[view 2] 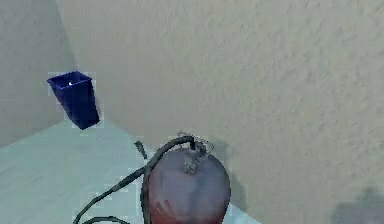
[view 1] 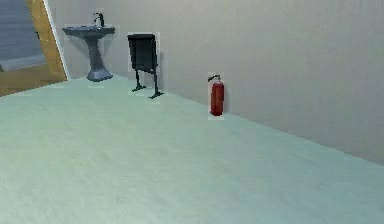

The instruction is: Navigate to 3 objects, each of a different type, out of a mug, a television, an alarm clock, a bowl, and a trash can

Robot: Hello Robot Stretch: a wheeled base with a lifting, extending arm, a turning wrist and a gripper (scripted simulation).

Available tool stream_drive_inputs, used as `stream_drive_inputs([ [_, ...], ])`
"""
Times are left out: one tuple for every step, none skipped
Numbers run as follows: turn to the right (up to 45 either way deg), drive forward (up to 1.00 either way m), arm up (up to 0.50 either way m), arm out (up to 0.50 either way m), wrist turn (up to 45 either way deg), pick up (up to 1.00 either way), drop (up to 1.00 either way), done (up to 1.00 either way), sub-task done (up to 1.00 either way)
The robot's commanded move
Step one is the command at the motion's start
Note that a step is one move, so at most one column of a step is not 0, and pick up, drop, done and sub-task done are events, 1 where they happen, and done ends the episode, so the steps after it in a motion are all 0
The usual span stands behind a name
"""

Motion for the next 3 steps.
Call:
stream_drive_inputs([
  [-45.0,0.00,0.00,0.00,0.0,0.00,0.00,0.00,0.00],
  [0.0,0.30,0.00,0.00,0.0,0.00,0.00,0.00,0.00],
  [24.0,0.00,0.00,0.00,0.0,0.00,0.00,0.00,0.00],
])
